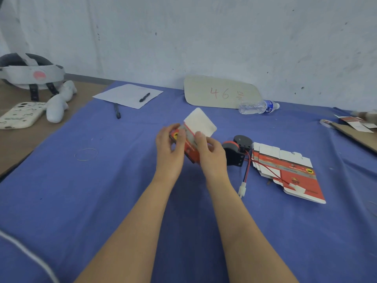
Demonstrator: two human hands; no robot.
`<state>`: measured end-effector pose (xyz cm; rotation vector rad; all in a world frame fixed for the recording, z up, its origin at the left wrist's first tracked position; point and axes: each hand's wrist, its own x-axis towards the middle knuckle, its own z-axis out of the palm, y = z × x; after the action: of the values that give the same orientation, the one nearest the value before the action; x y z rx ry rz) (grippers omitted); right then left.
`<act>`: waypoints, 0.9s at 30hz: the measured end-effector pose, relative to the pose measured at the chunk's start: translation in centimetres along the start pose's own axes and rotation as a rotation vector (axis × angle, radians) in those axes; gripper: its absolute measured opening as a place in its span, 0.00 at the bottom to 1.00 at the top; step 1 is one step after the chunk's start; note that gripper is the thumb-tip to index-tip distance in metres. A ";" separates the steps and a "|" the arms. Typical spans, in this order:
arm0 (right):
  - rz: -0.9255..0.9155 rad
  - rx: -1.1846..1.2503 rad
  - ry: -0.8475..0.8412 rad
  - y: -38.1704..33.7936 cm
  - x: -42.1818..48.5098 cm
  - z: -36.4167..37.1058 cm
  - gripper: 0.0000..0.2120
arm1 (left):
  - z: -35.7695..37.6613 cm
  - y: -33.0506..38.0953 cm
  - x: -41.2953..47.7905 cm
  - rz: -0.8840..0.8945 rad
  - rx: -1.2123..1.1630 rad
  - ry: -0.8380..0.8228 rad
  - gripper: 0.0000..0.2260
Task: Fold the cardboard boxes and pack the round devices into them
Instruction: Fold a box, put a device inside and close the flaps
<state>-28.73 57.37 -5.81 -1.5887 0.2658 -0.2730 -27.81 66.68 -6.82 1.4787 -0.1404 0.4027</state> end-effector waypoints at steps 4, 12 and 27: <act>-0.249 -0.289 0.083 0.8 0.2 -0.6 0.19 | 0.0 -0.6 -0.3 0.032 0.261 0.073 0.13; -0.148 -0.127 0.222 1.0 1.1 -0.9 0.13 | -0.6 -0.4 0.3 -0.151 0.321 0.291 0.16; -0.012 0.048 0.100 0.1 0.4 -0.4 0.26 | -0.5 0.4 0.8 -0.317 -0.445 0.006 0.11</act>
<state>-28.51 56.90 -5.91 -1.5313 0.3251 -0.3664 -27.33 67.35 -6.19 1.0370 0.0118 0.1071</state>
